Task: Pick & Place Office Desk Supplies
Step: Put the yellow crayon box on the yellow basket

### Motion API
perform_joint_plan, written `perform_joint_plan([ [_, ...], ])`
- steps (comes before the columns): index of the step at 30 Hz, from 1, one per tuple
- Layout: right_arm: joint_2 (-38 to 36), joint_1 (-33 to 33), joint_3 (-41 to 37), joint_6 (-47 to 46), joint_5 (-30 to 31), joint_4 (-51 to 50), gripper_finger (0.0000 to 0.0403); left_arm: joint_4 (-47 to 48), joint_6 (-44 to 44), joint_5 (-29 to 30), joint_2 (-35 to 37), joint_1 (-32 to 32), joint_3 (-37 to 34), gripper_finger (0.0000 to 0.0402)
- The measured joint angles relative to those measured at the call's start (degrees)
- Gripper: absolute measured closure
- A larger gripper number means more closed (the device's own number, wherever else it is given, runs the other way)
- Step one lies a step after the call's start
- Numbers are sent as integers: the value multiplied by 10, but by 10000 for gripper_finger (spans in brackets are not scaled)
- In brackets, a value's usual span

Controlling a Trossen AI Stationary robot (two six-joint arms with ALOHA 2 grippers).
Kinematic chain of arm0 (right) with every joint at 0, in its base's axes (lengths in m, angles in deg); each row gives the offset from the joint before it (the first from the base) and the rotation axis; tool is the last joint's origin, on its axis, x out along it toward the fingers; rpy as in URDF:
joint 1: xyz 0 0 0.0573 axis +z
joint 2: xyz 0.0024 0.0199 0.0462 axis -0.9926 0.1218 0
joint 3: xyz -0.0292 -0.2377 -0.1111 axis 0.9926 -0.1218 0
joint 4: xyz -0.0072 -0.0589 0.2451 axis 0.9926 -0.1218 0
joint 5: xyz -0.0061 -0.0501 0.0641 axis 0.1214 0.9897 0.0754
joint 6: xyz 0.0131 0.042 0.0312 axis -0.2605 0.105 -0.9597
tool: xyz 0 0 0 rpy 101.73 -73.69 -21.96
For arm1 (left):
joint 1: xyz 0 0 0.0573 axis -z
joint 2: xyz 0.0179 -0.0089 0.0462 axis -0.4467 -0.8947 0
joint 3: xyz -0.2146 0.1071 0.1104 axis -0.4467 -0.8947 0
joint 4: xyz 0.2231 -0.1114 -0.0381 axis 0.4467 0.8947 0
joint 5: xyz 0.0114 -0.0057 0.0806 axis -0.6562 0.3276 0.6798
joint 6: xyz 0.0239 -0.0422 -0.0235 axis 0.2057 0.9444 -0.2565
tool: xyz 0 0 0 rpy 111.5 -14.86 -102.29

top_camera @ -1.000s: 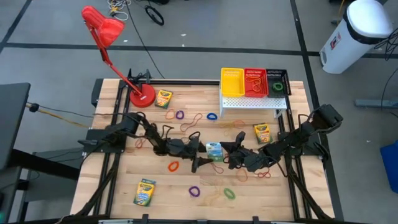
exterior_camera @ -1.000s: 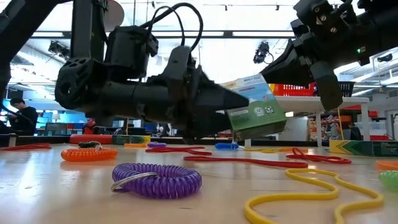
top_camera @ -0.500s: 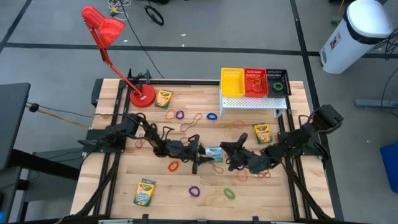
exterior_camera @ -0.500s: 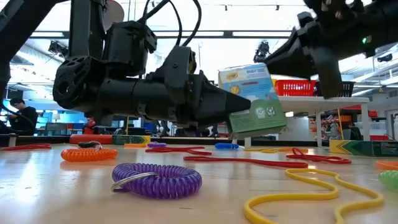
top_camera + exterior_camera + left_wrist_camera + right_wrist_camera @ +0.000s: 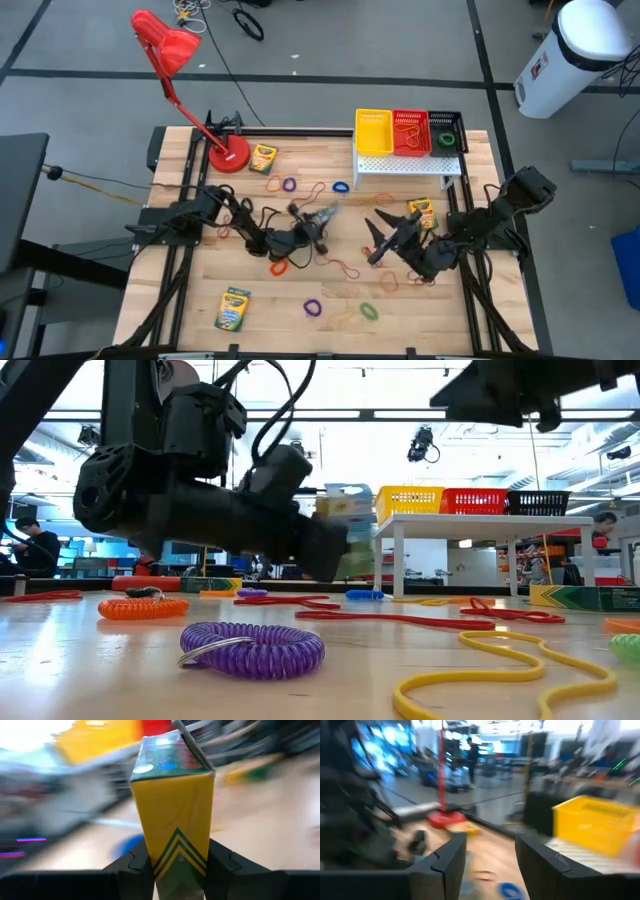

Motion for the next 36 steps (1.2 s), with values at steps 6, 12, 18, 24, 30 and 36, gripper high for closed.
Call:
perform_joint_plan([
  [6, -26, -30, 0, -261, -164, -68, 222, 0, -273, 103, 0, 3, 27, 280],
  [12, -23, -93, 0, -549, -305, -227, 195, 0, -447, 113, 0, 2, 58, 279],
  [18, -23, -121, 0, -716, -347, -268, 132, 0, -535, 133, 0, 2, 81, 278],
  [24, -23, -133, 0, -868, -338, -328, 105, 12, -556, 136, 0, 2, 93, 278],
  [30, -23, -176, 0, -898, -343, -339, 105, 15, -556, 136, 0, 2, 97, 278],
  [36, -20, -213, 0, -904, -387, -331, 105, 15, -556, 133, 0, 0, 97, 278],
])
